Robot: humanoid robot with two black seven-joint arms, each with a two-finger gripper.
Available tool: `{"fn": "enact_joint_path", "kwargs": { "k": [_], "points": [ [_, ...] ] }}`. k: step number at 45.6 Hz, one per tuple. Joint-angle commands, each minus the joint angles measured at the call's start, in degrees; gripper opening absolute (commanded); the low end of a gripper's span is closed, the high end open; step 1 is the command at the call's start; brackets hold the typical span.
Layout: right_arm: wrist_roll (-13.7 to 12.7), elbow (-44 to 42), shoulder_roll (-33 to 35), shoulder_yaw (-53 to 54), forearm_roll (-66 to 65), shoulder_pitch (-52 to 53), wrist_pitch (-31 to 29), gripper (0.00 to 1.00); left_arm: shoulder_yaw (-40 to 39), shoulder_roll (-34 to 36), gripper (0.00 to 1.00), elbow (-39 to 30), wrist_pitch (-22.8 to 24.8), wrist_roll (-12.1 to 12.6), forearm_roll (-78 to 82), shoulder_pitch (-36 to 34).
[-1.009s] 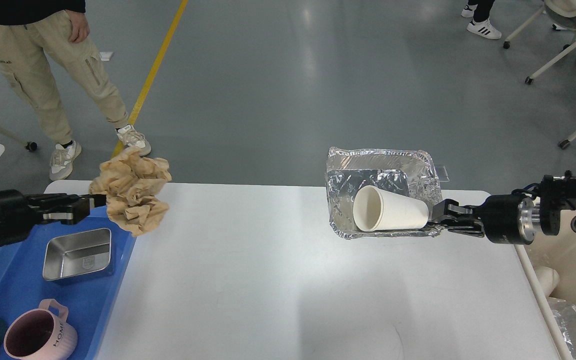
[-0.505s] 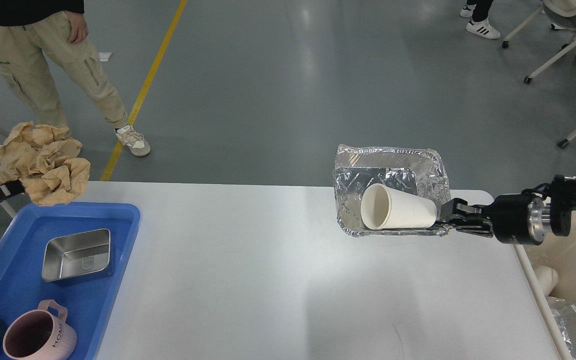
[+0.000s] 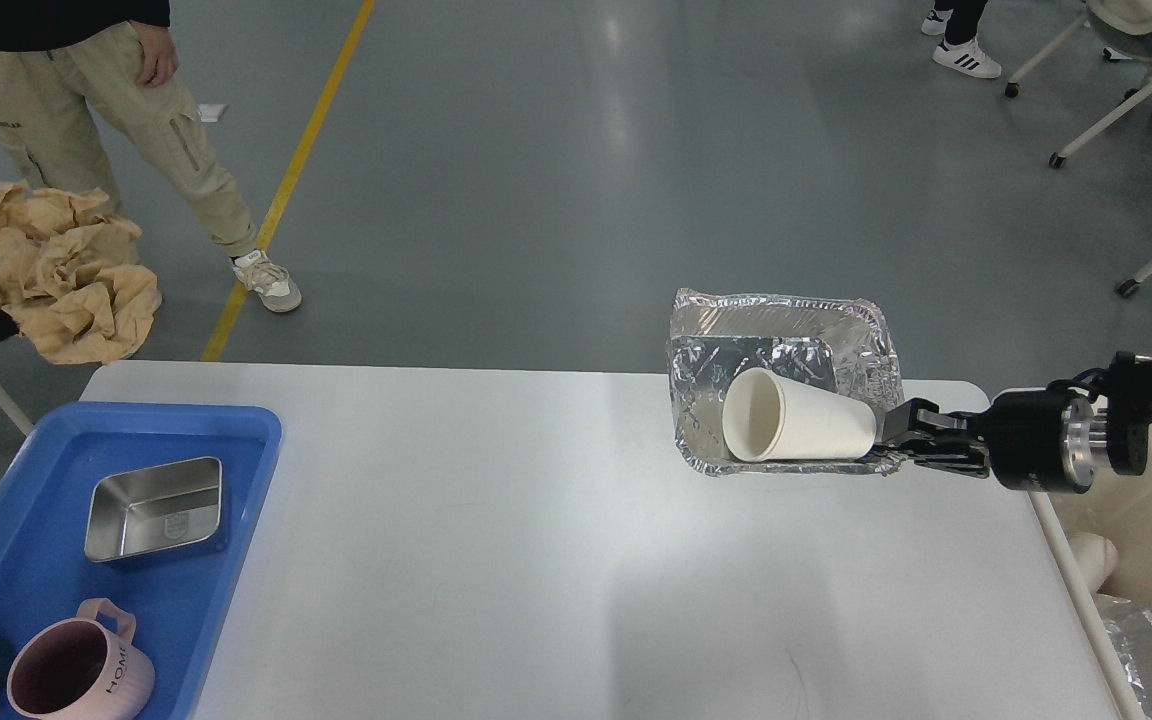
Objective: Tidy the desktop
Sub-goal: 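Lift the paper bag high with the left gripper, then carry the paper bag over the foil tray and release it there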
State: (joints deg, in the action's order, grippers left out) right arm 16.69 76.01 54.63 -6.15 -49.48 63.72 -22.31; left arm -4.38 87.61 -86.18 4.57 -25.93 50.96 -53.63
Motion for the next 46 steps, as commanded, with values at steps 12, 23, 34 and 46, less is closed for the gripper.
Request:
{"fn": "enact_joint_path", "kwargs": {
  "k": [12, 23, 34, 46],
  "points": [
    [-0.2, 1.1, -0.1, 0.0, 0.0, 0.6, 0.1, 0.0, -0.2, -8.2, 0.07, 0.2, 15.3, 2.1, 26.5, -23.4],
    [-0.2, 1.6, 0.0, 0.0, -0.1, 0.9, 0.2, 0.0, 0.0, -21.1, 0.09, 0.3, 22.8, 4.8, 38.2, -33.7],
    [-0.2, 2.0, 0.0, 0.1, -0.1, 1.0, 0.2, 0.0, 0.1, -39.7, 0.09, 2.2, 26.5, 8.0, 41.3, -42.3],
    [-0.1, 2.4, -0.1, 0.2, -0.1, 1.1, 0.2, 0.0, 0.9, -58.9, 0.08, 11.6, 27.6, 8.7, 43.9, -50.1]
  ]
}}
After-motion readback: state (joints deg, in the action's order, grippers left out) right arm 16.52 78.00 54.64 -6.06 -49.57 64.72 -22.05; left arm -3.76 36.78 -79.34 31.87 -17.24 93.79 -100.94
